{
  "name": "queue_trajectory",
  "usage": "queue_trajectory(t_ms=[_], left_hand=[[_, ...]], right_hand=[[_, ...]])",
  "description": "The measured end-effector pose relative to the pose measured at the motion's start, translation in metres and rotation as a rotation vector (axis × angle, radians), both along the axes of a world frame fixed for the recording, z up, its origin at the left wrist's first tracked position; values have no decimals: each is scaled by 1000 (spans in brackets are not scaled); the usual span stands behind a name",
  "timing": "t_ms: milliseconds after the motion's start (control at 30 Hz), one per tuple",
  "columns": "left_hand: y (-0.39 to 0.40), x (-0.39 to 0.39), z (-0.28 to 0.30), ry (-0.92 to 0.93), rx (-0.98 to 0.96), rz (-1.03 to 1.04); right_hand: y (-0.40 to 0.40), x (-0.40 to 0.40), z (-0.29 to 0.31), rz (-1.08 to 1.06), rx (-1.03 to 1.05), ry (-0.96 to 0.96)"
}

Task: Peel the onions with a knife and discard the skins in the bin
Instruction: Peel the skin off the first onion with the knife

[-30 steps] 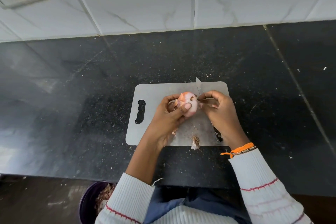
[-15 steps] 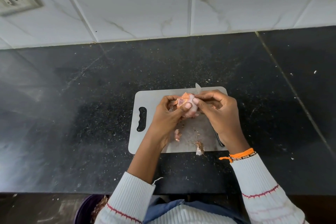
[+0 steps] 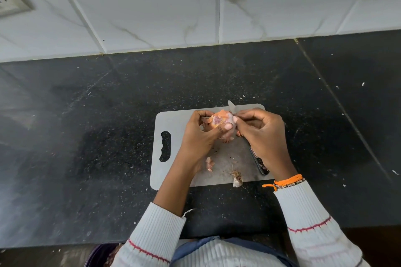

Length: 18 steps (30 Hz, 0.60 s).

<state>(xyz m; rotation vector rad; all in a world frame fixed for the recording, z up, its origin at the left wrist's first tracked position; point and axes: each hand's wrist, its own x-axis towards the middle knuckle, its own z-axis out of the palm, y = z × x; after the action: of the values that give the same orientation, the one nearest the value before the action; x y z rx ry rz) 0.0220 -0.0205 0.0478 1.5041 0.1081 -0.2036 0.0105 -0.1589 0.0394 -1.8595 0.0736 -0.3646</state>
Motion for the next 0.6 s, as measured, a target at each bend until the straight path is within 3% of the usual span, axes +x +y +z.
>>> queue_trajectory(t_ms=[300, 500, 600], left_hand=[[-1, 2, -2, 22, 43, -20], [-1, 2, -3, 70, -10, -17], [-1, 3, -3, 94, -28, -11]], right_hand=[[-1, 2, -4, -50, -72, -33], [0, -1, -6, -48, 287, 128], [2, -1, -4, -17, 355, 161]])
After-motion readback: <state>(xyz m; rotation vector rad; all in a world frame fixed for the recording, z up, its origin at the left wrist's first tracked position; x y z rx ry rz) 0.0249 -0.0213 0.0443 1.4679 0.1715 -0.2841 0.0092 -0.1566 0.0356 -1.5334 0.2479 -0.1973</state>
